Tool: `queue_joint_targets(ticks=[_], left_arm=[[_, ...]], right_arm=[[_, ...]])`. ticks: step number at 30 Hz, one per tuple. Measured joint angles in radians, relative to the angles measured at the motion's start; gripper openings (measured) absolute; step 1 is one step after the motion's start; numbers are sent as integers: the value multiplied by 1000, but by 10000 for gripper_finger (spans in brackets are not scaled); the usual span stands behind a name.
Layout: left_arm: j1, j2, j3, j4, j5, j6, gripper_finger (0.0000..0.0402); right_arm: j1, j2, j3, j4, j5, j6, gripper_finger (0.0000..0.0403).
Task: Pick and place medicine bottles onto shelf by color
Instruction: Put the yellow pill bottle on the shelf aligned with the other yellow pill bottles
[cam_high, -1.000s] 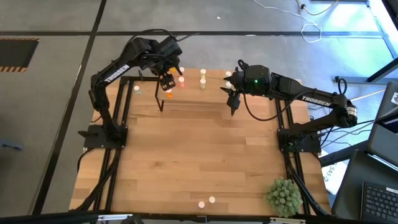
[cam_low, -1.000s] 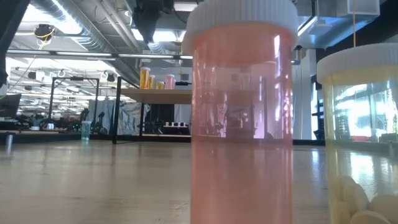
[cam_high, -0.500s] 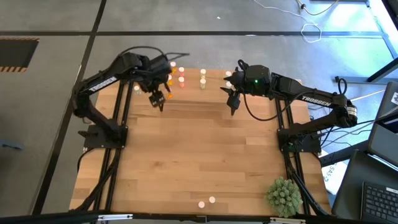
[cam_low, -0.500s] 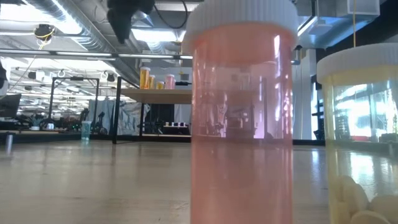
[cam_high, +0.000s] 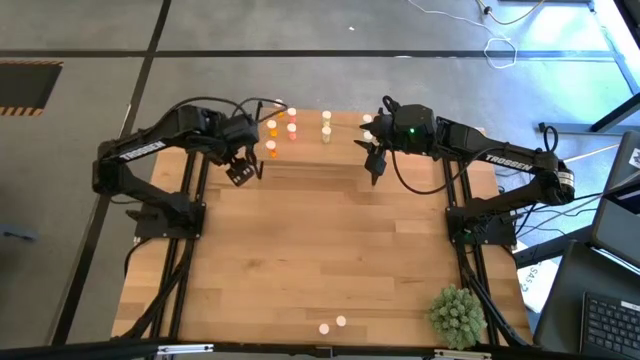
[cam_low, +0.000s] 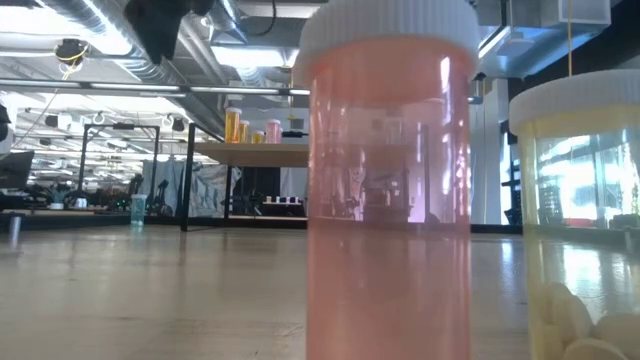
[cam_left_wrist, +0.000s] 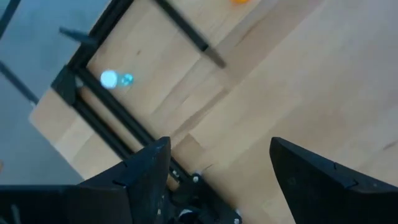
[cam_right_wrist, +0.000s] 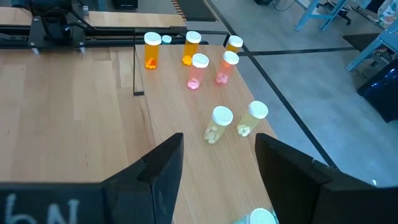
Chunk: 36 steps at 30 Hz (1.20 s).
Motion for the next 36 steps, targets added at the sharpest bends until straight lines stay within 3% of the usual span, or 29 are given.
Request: queue_joint_targets(ticks=[9,15,26,36], left_arm=[[90,-12,-65,1,9,6,269],[59,-19,-68,14,24,37,269],[-176,-132,-67,125,27,-13,269],[-454,-129,-67,221,27,-88,269]], right_arm=[[0,0,0,0,0,0,202],[0,0,0,0,0,0,202],[0,0,0,0,0,0,202],[0,0,0,0,0,0,202]])
